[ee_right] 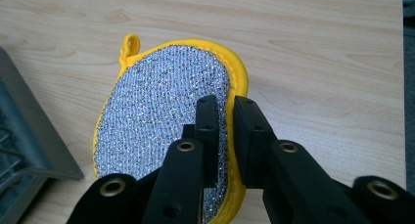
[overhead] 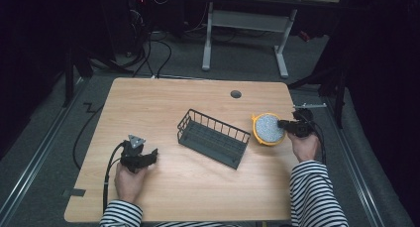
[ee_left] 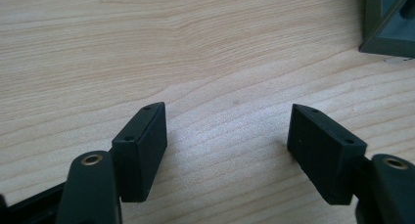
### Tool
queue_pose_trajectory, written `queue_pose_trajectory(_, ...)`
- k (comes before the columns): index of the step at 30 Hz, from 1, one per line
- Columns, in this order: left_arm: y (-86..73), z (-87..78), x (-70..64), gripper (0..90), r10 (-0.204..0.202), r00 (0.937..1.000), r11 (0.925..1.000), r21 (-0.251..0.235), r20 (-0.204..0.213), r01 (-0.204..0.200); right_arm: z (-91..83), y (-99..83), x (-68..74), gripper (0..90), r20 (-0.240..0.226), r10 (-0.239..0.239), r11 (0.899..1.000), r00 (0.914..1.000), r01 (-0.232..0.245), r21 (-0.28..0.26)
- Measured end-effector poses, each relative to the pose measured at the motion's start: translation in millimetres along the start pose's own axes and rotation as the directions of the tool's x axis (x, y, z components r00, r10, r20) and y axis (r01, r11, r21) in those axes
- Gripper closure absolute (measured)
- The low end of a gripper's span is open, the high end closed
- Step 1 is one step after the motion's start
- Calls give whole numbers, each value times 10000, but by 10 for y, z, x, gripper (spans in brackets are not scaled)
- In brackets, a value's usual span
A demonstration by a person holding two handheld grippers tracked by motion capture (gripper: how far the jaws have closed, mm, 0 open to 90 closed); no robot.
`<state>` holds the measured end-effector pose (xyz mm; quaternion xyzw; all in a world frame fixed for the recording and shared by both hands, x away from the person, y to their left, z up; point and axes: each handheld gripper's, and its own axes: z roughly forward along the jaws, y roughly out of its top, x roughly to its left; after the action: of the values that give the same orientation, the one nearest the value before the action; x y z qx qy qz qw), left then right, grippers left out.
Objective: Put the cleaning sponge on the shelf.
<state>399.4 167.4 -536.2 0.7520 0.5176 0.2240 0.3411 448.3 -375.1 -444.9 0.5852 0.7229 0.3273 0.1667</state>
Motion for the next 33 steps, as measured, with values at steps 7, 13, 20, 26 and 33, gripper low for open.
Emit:
queue_pose_trajectory(7,1,-1,4,313,-13,10000,10000,2,34,13,-142,16,25,819,-215,-57,9997,9998,51,-257)
queue_pose_trajectory(13,1,1,-1,312,40,10000,10000,12,-5,-40,-281,83,123,818,-225,-634,9971,9977,623,-434)
queue_pose_trajectory(20,1,0,1,311,31,10000,10000,13,23,-31,-416,183,278,818,-396,-1074,9932,9934,1054,-500)
queue_pose_trajectory(26,1,1,0,311,37,10000,10000,13,16,-38,-508,288,417,818,-574,-1447,9882,9878,1413,-587)
queue_pose_trajectory(33,1,1,-1,310,54,10000,10000,17,15,-54,-596,394,591,818,-875,-1884,9809,9782,1830,-659)
